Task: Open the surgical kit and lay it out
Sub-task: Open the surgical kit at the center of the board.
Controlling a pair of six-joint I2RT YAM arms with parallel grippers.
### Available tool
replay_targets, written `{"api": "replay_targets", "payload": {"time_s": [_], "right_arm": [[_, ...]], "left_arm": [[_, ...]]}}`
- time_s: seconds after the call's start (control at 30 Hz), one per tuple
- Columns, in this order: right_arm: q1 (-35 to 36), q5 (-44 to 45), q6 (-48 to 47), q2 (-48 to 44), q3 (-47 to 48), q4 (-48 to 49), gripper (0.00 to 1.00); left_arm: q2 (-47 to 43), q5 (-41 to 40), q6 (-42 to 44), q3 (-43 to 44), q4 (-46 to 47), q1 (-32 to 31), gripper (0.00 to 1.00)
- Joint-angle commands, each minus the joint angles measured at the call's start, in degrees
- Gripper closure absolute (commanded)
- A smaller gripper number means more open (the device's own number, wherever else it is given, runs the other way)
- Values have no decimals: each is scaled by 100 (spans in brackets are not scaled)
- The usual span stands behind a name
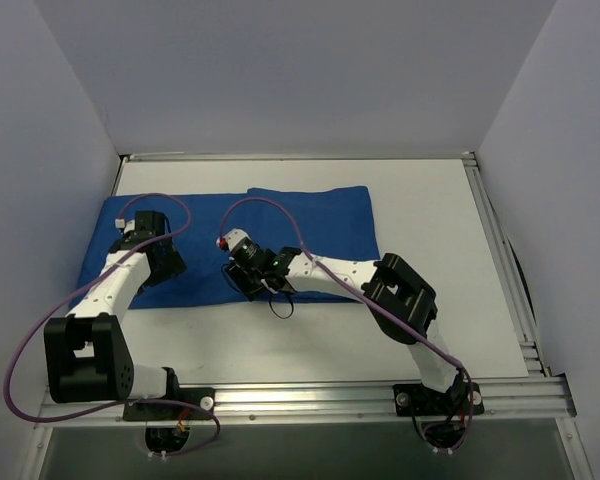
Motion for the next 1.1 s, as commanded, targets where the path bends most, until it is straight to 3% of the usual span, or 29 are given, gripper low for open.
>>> {"api": "replay_targets", "payload": {"time_s": [0.0, 0.13, 0.37, 0.67, 0.8, 1.07], "right_arm": [[-86, -200, -161, -437, 23, -170, 54], [-60, -191, -179, -332, 5, -179, 62], [265, 72, -73, -6, 146, -38, 63], [415, 1039, 103, 275, 278, 41, 67], [415, 1092, 129, 267, 252, 67, 72], [318, 829, 50, -128, 94, 76, 72]], "left_arm": [[3, 32, 38, 16, 224, -20, 6], [3, 49, 38, 16, 233, -20, 6], [3, 67, 47, 7, 233, -20, 6], [56, 129, 47, 7, 259, -20, 6], [73, 173, 47, -2, 268, -20, 6], [73, 190, 47, -2, 285, -20, 6]]}}
